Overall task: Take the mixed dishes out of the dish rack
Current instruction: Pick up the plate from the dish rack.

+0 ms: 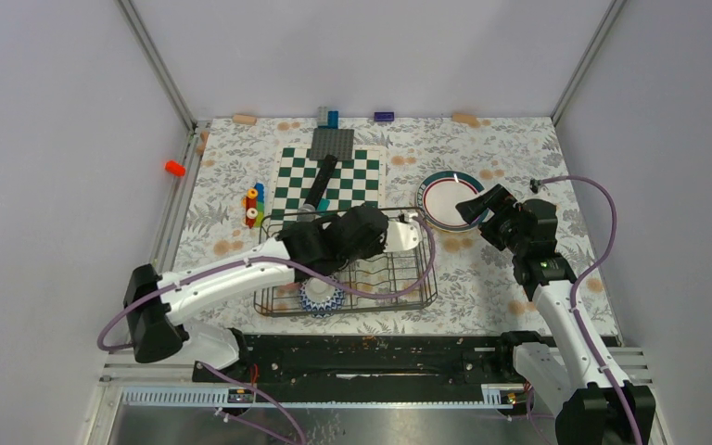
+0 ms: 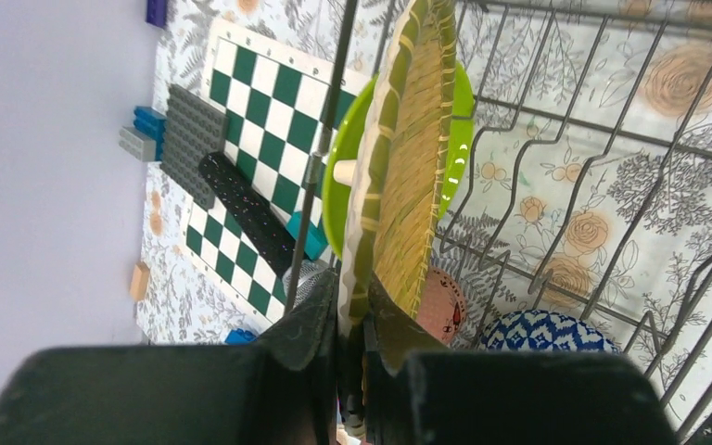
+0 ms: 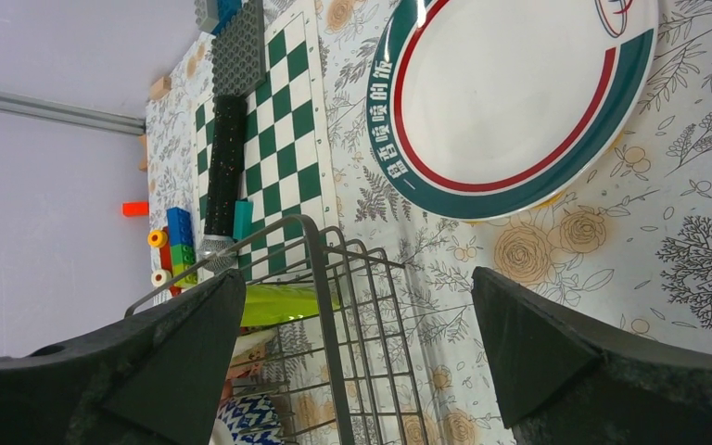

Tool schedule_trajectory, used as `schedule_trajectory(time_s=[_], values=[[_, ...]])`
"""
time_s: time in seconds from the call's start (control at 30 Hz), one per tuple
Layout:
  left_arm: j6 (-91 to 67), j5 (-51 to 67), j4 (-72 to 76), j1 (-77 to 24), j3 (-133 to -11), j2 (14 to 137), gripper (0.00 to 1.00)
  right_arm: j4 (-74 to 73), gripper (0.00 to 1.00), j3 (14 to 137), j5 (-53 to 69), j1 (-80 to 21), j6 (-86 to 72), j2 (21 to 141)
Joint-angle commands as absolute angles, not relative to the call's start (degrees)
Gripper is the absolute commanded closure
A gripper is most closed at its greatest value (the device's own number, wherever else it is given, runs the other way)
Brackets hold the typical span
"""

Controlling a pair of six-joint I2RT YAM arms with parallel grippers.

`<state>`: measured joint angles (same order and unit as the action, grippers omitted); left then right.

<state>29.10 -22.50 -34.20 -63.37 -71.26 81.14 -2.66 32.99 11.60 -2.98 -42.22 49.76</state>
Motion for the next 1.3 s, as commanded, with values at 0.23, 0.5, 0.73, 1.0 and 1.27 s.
schedule_trajectory(time_s=[0.23,0.5,0.73,1.0,1.27], values=[[28.49,-18.37,-31.26,-63.81,-74.30,70.94,1.00,3.52,0.00,31.43,14.77,-3.08,-41.91,47.71],[20.74,-20.52,-19.30,-63.90,-67.84,62.59,1.00,8.22,0.00,29.84,20.71,-3.03,-41.49,46.51],[4.51,-31.07,-6.31,-63.90,-59.38,55.38,1.00,18.57,0.00,27.34,29.88,-3.08,-42.91,46.33],[-18.88,-31.87,5.47,-63.81,-50.33,51.74,1.00,33.92,0.01,25.22,43.47,-3.06,-49.53,50.11],[-28.85,-27.87,10.01,-63.81,-45.74,50.98,1.00,59.86,0.00,23.38,54.21,-3.10,-65.65,59.41]])
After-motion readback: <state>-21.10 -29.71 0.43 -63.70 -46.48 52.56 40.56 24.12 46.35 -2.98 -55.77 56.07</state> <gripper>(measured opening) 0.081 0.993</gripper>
